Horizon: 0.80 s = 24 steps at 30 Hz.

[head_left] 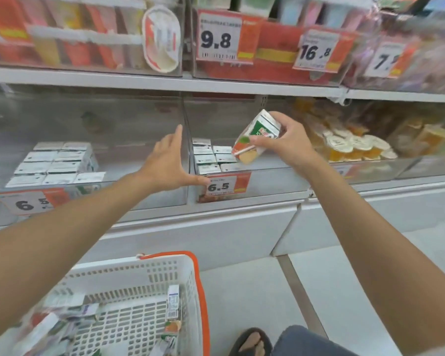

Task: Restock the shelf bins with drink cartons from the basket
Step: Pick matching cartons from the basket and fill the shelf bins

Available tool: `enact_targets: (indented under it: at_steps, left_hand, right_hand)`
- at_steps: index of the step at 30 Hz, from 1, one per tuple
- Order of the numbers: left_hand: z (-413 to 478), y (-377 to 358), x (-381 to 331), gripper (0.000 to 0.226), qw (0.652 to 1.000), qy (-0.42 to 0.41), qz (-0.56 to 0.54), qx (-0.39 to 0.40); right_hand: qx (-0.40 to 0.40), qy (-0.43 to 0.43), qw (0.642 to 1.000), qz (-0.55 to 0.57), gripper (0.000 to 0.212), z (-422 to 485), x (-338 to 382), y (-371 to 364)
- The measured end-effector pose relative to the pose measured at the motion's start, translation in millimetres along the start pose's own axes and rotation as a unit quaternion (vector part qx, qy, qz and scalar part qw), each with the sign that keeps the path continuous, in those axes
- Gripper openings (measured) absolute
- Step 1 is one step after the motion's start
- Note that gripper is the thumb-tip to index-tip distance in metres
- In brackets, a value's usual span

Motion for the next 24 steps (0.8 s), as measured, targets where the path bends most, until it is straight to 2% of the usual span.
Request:
enact_targets:
  at_steps: [2,4,6,8,10,13,15,18,20,22,24]
  left_hand:
    - [6,-6,9,0.153,0.998,-0.013,0.057,0.012]
    - [7,-15,15,0.149,0.996,-0.025,0.080,0.006]
    - [7,-22,19,0.147,0.996,-0.029,0.089,-0.011]
    - [8,-25,21,0.144,0.994,-0.026,0.101,-0.020]
    - [8,-26,21,0.142,0.991,-0.027,0.124,-0.040]
    - [6,-27,19,0.138,0.987,-0.034,0.143,-0.066]
    - [5,-26,17,0.137,0.988,-0.033,0.137,-0.065]
    - [3,-26,17,0.136,0.987,-0.037,0.135,-0.073]
    - [4,-27,18,0.134,0.987,-0.042,0.134,-0.079]
    - [3,-27,19,0.133,0.986,-0.044,0.135,-0.084]
    - [3,-28,20,0.133,0.986,-0.042,0.137,-0.085]
  right_hand:
    - [-0.007,0.022,0.998,-0.053,0.057,21,-6,10]
    - [0.028,0.015,0.993,-0.113,0.055,39,-16,12]
    - [0.121,-0.039,0.975,-0.181,0.054,52,-31,7]
    - [0.240,-0.130,0.934,-0.229,0.051,60,-47,-6]
    - [0.267,-0.179,0.913,-0.250,0.047,70,-57,-19]
    - [0.191,-0.168,0.935,-0.247,0.037,88,-63,-31]
    - [0.168,-0.164,0.946,-0.224,0.029,95,-64,-31]
    - [0.159,-0.169,0.947,-0.223,0.018,100,-61,-23]
    - [0.123,-0.180,0.947,-0.236,0.014,104,-57,-20]
    - [0.027,-0.161,0.954,-0.253,0.022,114,-51,-20]
    - [-0.076,-0.104,0.960,-0.249,0.026,125,-40,-24]
Point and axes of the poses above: each hand's wrist, its own z-axis towards the middle knuckle, its own y-axis out of the back of the hand, x = y × z, the point moved 2 cm from there along z, towards the middle knuckle, and after that the axes turned 11 degrees about -y, right-handed, at the moved point
